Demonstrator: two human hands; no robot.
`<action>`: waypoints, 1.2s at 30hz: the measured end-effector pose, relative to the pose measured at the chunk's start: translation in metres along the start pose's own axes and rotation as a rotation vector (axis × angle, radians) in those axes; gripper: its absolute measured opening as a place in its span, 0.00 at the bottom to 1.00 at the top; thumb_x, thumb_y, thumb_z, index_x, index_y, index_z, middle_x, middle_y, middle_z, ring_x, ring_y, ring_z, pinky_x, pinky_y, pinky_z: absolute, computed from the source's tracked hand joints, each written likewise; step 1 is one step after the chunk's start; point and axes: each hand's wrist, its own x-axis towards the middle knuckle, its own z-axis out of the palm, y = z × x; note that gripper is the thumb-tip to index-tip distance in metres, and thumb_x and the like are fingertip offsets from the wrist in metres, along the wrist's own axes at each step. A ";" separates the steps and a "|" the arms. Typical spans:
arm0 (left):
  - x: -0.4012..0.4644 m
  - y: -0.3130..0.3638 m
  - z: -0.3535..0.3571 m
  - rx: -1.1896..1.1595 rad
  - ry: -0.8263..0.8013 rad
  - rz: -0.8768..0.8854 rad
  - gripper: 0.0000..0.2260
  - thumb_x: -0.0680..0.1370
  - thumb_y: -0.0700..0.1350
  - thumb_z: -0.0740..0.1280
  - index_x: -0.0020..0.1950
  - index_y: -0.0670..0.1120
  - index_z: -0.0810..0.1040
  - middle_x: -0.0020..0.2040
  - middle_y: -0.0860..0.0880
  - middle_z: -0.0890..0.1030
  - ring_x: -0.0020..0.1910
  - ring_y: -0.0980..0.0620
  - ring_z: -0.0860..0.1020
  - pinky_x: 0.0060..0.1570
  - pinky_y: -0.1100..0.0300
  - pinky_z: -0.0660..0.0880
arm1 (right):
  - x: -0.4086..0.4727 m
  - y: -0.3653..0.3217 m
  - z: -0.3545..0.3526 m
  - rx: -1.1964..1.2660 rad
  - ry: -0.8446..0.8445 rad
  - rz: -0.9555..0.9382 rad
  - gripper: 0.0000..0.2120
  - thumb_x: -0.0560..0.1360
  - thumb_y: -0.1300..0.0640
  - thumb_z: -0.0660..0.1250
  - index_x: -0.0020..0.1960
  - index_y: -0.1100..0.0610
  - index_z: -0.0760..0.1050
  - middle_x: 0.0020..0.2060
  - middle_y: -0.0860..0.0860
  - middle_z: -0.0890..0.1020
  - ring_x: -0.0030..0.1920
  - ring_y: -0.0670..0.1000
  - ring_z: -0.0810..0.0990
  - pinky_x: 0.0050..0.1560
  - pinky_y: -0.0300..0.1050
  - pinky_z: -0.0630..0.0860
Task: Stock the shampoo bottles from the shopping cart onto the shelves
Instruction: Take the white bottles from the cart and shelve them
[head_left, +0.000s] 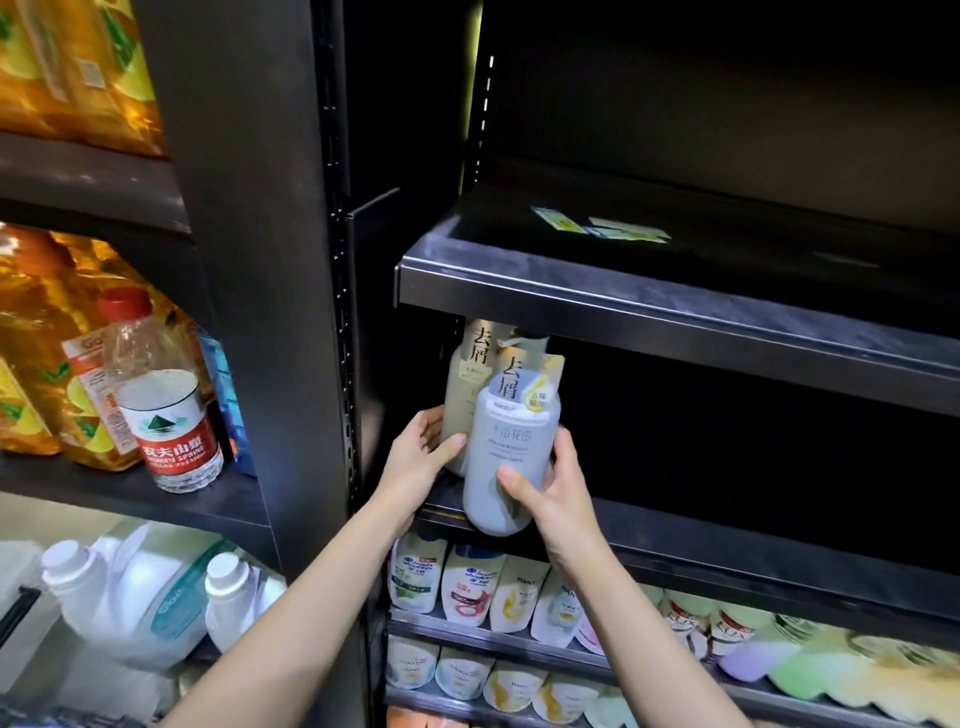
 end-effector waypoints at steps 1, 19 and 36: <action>-0.001 -0.001 -0.003 0.003 0.000 -0.005 0.16 0.77 0.36 0.66 0.65 0.43 0.71 0.61 0.49 0.78 0.60 0.56 0.76 0.59 0.64 0.73 | 0.003 0.005 0.002 0.010 0.000 -0.008 0.31 0.62 0.43 0.76 0.62 0.39 0.68 0.64 0.58 0.73 0.64 0.51 0.76 0.65 0.58 0.72; 0.007 0.005 0.014 -0.262 -0.023 -0.153 0.20 0.84 0.51 0.47 0.72 0.46 0.65 0.65 0.49 0.75 0.55 0.59 0.76 0.54 0.64 0.73 | 0.025 0.005 0.005 -0.140 -0.212 0.120 0.29 0.75 0.48 0.68 0.70 0.55 0.60 0.63 0.46 0.74 0.62 0.40 0.74 0.64 0.40 0.73; -0.038 -0.009 -0.008 0.008 -0.146 0.028 0.29 0.73 0.57 0.65 0.73 0.51 0.66 0.67 0.54 0.75 0.67 0.57 0.72 0.65 0.59 0.68 | 0.010 0.023 -0.008 -0.266 -0.323 0.108 0.41 0.75 0.58 0.69 0.78 0.47 0.47 0.72 0.33 0.60 0.70 0.31 0.61 0.72 0.35 0.59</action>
